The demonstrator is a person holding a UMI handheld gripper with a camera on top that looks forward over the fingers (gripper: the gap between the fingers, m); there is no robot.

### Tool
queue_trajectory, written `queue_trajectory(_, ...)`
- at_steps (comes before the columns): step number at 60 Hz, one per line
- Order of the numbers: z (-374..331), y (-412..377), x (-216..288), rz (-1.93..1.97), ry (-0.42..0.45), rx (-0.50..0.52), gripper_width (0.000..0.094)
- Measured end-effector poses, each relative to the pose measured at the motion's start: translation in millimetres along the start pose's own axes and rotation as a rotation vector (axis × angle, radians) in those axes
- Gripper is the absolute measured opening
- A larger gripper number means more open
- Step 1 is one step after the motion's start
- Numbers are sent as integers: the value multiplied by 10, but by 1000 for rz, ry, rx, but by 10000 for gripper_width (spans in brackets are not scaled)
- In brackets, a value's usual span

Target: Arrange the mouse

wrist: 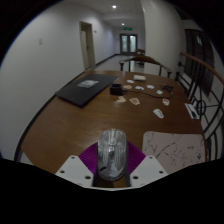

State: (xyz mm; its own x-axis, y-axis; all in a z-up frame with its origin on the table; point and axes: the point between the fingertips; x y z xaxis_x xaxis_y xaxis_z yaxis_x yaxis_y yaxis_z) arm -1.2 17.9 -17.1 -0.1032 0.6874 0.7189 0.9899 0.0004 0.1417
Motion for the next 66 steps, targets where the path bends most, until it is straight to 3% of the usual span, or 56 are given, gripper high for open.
queue_trajectory(5,-277,39,231,26,79,49,345)
queue_trajectory(11,-738,681,782,58,269,-50,339)
queue_trajectory(15,-978,1123,864,81,310,-100,339)
queue_trajectory(20,-959,1679,688,117,279,-170,338)
queue_trajectory(25,-667,2002,228,120,169,-236,339)
queue_trajectory(28,-527,2008,-151,128,111,-241,339)
queue_trajectory(36,-171,1969,-509,158,1,-227,341)
queue_trajectory(40,-164,1982,-461,168,12,-229,349)
queue_trajectory(49,-164,1969,-529,150,-38,-199,548)
queue_trajectory(54,-347,1912,-482,151,-22,-121,748)
queue_trajectory(56,-451,1932,-461,155,-3,-102,873)
queue_trajectory(66,-949,2260,-662,175,8,-90,857)
Point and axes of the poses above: the point between the fingertips, and its own axes, seen from behind it with the camera up: y to the right, x up, z forward, the way the camera looks, and after that the axes turned 15 degrees about -x, right-handed
